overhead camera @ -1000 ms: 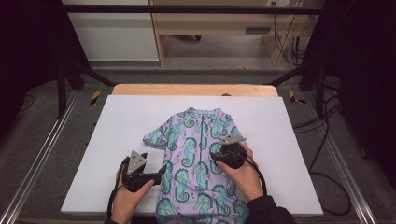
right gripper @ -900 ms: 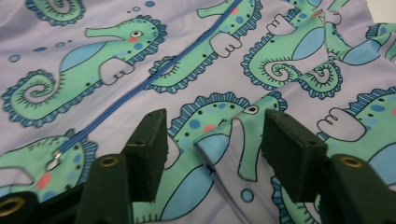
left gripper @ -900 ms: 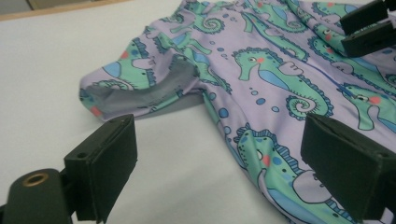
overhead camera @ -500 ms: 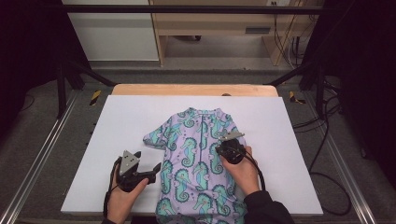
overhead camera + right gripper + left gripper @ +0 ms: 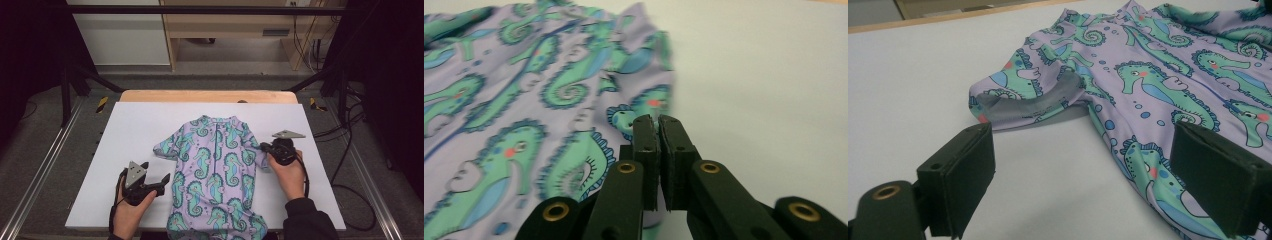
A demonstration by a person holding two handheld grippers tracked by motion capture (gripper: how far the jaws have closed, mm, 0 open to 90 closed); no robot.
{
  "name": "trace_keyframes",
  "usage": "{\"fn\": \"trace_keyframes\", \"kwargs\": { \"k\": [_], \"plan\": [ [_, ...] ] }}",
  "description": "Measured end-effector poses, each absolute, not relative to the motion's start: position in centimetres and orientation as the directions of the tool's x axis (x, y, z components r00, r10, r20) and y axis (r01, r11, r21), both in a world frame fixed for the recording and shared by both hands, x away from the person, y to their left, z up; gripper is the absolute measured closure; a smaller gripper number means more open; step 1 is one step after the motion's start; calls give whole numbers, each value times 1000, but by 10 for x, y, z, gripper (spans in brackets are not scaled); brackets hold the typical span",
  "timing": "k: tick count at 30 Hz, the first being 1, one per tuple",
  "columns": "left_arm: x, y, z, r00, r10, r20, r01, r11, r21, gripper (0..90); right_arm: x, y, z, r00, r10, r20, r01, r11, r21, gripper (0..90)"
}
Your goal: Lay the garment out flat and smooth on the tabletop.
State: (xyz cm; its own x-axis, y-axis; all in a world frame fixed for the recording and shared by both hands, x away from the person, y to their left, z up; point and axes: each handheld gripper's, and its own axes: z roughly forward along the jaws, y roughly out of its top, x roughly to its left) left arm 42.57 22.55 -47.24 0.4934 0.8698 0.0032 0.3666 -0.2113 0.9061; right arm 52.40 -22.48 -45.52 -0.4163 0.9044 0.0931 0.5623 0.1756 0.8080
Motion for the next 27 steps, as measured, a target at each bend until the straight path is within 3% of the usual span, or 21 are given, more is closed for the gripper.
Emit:
{"fn": "trace_keyframes", "kwargs": {
  "k": [9,21,23,27],
  "plan": [
    [425,226,-472,489,872,5,364,-210,907,118,537,-285,-453,-287,947,143,587,55,808,873],
    [425,226,-473,487,873,8,364,-211,907,118,559,-316,-462,-207,961,182,617,-17,787,866],
    [425,226,-472,486,874,8,363,-210,908,118,563,-319,-464,-196,961,193,624,-29,781,829],
    [425,228,-472,481,877,9,359,-205,911,118,557,-320,-463,-174,962,209,612,-60,788,661]
  ]
}}
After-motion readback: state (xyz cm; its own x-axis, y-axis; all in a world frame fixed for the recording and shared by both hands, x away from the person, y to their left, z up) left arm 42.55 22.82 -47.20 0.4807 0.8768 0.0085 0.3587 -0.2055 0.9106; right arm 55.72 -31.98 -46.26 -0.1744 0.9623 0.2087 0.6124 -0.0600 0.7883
